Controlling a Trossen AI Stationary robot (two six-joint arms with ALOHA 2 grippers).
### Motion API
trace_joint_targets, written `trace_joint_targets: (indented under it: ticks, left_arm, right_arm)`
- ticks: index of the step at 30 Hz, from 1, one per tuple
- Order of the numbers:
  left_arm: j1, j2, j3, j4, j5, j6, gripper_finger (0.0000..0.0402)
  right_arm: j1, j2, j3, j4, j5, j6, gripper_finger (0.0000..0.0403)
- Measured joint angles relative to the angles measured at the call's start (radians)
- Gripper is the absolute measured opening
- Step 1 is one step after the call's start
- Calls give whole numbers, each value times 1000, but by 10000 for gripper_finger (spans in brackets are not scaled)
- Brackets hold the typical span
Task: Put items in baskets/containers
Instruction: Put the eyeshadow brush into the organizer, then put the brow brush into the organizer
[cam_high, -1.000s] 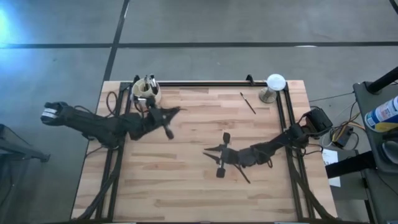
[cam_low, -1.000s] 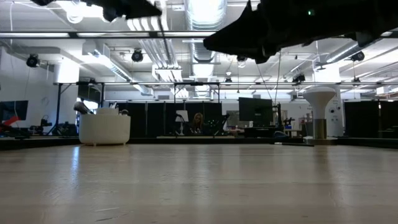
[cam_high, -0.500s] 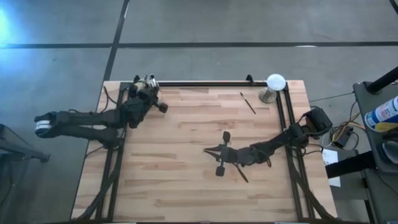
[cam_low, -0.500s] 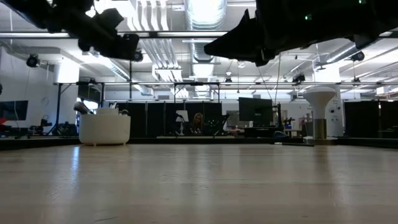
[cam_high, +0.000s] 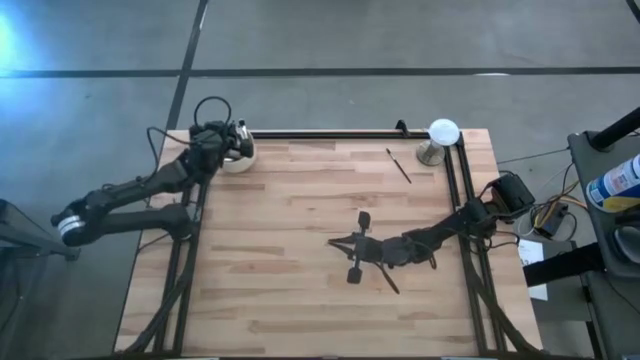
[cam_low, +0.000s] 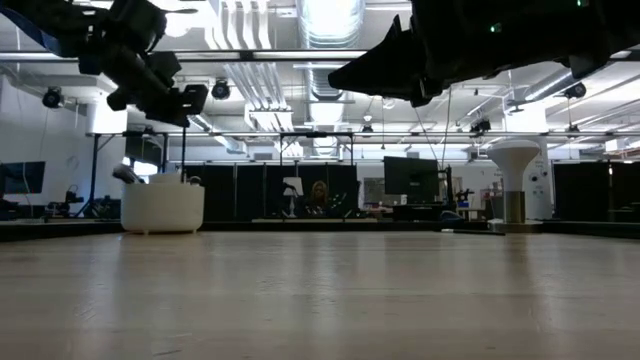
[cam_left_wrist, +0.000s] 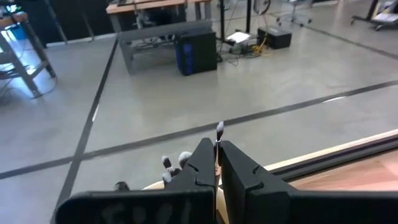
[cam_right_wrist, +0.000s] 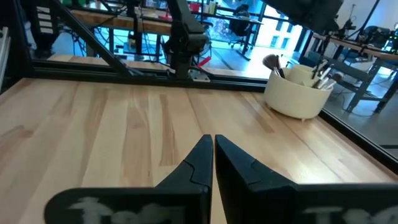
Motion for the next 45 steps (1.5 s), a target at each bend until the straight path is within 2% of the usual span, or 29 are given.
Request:
trace_joint_targets:
  ticks: [6, 13, 23, 33, 45]
  left_arm:
    - [7, -5, 27, -15, 3, 18, 3]
    - [7, -6, 104, -127, 7, 6, 3]
    - [27, -5, 112, -250, -102, 17, 3]
    - [156, 39, 39, -175, 55, -22, 4]
    - [171, 42, 31, -179, 58, -27, 90]
  right_arm:
    - [0, 0, 0, 0, 0, 0, 11]
    - [0, 0, 0, 0, 0, 2, 11]
    - [0, 0, 0, -4, 0, 3, 11]
    - [0, 0, -1, -4, -1, 3, 11]
    - [0, 0, -2, -4, -2, 2, 11]
